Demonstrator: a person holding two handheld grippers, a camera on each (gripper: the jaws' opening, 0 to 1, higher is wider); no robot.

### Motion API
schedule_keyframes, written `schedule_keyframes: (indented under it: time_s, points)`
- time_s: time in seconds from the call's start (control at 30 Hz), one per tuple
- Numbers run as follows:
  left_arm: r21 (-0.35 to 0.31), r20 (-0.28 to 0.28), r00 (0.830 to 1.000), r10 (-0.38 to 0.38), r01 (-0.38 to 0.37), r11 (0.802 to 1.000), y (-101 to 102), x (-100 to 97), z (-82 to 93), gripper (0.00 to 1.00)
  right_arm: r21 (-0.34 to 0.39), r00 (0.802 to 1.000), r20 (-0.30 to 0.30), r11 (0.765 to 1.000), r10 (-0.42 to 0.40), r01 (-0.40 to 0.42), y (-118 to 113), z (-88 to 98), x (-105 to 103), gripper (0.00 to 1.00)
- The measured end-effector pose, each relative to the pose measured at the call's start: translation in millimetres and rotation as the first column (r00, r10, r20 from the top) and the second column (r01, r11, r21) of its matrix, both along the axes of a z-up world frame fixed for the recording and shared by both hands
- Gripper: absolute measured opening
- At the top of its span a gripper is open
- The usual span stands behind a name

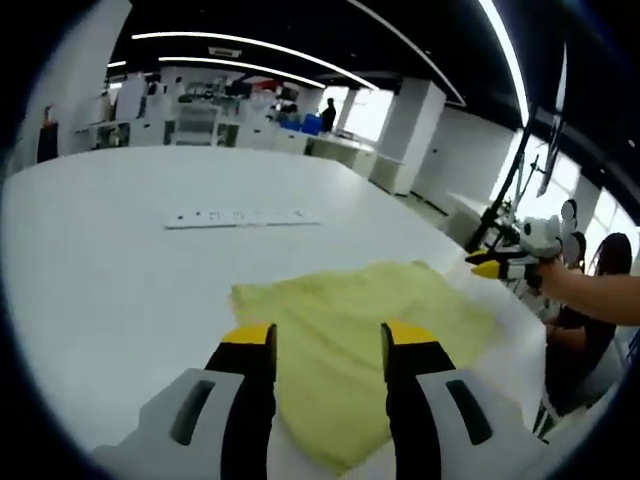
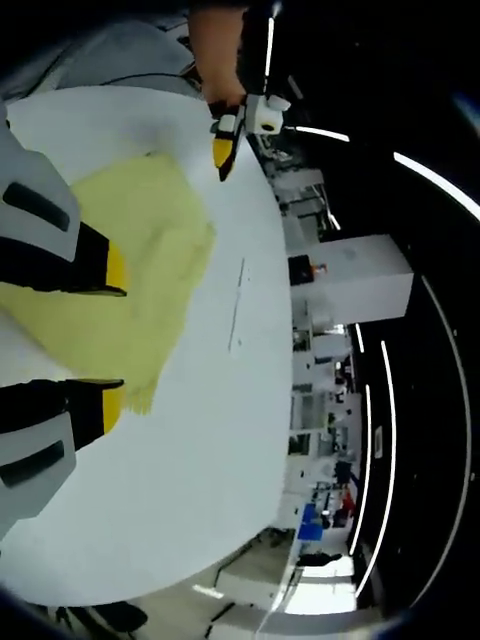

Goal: Fold the garment on the visible template until the final outline fits inside the template.

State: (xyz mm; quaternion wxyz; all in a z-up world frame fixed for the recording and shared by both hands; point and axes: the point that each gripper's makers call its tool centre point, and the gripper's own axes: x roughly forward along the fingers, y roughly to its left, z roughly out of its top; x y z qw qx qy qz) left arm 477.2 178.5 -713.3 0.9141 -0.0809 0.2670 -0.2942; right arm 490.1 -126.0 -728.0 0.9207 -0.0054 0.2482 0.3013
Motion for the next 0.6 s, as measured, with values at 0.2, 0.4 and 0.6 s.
schedule_keyframes:
  time_s: [0.2, 0.4, 0.6]
  points:
    - [-0.005, 0.001, 1.0, -0.014, 0.014, 1.0, -1, -15.8, -2.5, 0.39, 0.039, 1.0, 0.004, 0.999, -0.016, 0.016, -5, 1.2, -15, 0.28]
    - [-0.019, -0.008, 1.0, -0.025, 0.025, 1.0, -2, -31.9, -9.9, 0.38, 0.066, 0.999, 0.007, 0.997, -0.037, 0.036, -9, -3.0, -30, 0.27]
    - [0.02, -0.014, 0.999, -0.045, 0.046, 0.999, -4, -48.1, -21.0, 0.36, 0.104, 0.998, -0.001, 0.993, -0.06, 0.06, -13, -10.1, -47, 0.26]
